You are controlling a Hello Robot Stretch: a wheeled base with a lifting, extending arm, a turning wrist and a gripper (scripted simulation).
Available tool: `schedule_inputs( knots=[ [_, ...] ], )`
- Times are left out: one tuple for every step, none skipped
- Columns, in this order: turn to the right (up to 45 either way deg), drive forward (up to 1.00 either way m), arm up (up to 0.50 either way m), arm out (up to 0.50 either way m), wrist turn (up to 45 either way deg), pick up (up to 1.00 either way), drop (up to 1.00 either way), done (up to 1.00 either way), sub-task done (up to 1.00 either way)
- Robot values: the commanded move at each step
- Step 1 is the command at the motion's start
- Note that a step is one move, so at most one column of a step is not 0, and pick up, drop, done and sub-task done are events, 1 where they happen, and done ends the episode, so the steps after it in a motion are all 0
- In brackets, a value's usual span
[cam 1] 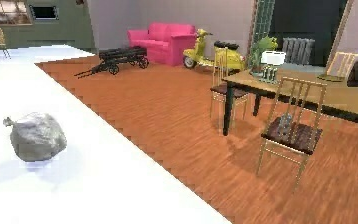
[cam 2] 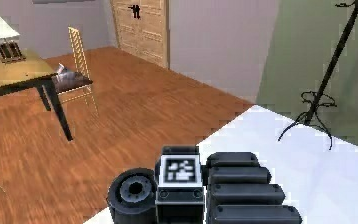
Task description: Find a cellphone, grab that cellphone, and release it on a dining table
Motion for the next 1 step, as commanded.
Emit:
schedule_inputs(
  knots=[
    [0.0,1.0,0.0,0.0,0.0,0.0,0.0,0.0,0.0]
  ],
)
